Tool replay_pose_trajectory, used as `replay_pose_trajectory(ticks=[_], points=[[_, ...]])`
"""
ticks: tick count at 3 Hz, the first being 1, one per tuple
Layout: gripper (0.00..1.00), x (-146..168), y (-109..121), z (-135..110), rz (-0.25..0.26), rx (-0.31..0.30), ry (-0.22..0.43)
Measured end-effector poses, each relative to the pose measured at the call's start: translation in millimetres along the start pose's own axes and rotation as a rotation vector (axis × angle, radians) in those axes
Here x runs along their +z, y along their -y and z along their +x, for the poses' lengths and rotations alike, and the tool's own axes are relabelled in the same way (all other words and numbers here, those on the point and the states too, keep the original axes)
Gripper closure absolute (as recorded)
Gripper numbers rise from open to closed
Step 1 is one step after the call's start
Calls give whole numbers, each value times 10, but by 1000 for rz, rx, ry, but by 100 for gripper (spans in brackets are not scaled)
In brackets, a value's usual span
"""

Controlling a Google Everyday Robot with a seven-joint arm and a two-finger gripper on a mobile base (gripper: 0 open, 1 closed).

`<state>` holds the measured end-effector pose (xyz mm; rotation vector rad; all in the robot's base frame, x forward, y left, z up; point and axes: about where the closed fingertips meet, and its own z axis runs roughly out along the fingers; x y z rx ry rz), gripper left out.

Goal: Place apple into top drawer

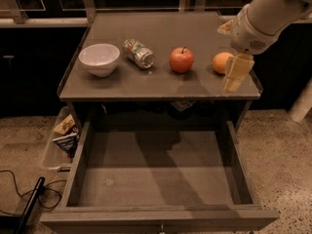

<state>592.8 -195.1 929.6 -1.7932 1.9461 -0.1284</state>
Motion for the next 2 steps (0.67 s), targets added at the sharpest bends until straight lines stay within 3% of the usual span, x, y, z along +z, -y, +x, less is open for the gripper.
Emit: replay_pose_trajectory(ticks=[1,2], points=[[0,215,200,-45,8,1,60],[0,520,507,-172,-5,21,170]])
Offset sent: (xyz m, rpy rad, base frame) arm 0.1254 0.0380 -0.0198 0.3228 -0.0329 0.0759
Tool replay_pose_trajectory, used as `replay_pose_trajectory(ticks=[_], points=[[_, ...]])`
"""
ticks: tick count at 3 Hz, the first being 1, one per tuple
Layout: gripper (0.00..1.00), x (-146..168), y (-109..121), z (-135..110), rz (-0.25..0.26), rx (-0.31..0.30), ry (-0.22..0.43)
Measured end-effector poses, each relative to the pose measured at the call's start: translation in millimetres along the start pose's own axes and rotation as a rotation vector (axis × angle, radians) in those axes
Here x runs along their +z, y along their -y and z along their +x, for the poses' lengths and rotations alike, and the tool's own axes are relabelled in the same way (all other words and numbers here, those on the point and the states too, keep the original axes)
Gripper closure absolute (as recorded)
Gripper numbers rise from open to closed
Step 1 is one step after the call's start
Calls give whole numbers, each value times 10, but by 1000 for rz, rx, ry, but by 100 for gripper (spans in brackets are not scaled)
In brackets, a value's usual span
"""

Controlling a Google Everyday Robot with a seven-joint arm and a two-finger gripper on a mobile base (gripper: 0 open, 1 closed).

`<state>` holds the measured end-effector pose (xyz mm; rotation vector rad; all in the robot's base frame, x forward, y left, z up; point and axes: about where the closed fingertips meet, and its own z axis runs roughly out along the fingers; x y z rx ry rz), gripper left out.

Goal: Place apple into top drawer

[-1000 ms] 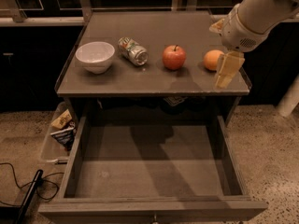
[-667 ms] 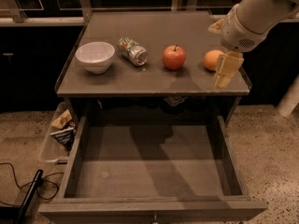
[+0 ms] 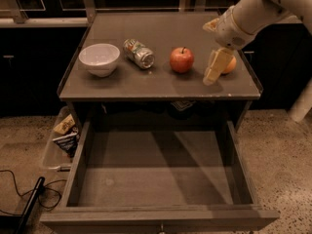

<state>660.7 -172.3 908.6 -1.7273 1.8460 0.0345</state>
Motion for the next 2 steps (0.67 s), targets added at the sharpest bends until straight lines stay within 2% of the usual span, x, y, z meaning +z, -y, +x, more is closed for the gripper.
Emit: replay_pose_trajectory(ticks=[1,2], points=[[0,246,233,-68,-42,33,94],[0,413,319,-103,-97,68,169]])
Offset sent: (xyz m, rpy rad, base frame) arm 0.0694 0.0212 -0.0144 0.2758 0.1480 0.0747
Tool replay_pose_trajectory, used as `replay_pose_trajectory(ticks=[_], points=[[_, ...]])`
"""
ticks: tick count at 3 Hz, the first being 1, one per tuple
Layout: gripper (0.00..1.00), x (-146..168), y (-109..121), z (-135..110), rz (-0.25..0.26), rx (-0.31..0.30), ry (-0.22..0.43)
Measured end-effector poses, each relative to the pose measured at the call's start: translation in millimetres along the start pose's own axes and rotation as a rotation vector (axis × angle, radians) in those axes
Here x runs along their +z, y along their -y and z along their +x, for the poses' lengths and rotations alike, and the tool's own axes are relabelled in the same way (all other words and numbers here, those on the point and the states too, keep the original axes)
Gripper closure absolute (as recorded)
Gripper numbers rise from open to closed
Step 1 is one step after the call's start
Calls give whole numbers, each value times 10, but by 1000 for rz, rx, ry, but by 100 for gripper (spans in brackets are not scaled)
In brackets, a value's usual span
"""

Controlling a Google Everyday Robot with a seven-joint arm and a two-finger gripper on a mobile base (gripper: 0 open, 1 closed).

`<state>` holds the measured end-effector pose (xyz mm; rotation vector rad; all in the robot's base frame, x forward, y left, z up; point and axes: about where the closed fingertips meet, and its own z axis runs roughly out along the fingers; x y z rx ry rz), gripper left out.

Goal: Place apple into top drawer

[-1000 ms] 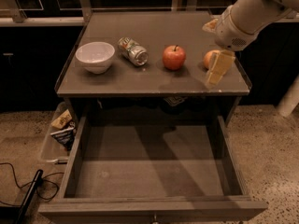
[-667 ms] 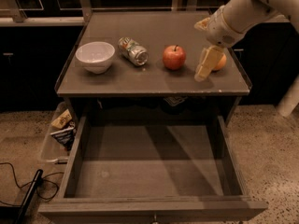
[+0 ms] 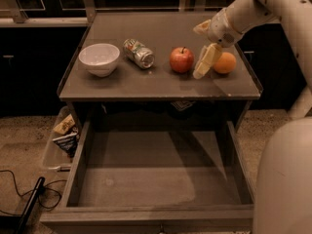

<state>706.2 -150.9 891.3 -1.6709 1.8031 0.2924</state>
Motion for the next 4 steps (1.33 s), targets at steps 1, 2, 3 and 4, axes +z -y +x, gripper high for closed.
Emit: replay_pose_trajectory(ticks=[1,2,3,4], points=[[0,143,31,-34,-49,18,40],[0,257,57,-109,-84,21,68],[0,432,63,-158,-127,32,83],[19,438,68,-160,-127,31,84]])
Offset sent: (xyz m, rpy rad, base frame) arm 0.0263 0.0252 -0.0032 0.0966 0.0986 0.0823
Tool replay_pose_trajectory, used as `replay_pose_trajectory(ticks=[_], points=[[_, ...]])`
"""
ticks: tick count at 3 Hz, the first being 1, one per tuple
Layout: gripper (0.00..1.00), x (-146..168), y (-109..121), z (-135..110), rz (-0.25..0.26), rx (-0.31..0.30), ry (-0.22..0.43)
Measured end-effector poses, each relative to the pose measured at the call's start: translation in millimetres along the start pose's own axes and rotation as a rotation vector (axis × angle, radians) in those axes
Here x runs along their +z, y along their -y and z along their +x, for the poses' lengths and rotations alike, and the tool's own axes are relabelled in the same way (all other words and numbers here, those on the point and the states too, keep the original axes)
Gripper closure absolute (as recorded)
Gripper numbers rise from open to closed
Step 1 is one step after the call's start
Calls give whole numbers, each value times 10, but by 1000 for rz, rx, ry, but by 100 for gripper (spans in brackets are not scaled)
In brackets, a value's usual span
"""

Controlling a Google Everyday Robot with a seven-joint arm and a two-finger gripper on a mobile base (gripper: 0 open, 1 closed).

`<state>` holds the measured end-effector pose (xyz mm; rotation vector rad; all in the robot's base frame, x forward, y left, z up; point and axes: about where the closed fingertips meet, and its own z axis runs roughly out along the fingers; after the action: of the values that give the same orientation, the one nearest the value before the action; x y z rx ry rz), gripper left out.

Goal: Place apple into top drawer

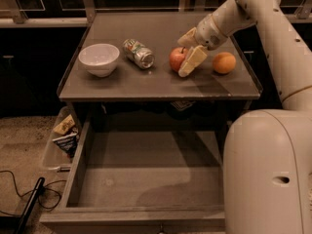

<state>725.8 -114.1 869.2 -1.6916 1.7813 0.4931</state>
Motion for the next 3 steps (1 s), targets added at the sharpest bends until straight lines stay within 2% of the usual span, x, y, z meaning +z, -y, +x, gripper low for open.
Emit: replay_pose_trajectory(ticks=[3], points=[[88,2,1,-1,0,0,0]])
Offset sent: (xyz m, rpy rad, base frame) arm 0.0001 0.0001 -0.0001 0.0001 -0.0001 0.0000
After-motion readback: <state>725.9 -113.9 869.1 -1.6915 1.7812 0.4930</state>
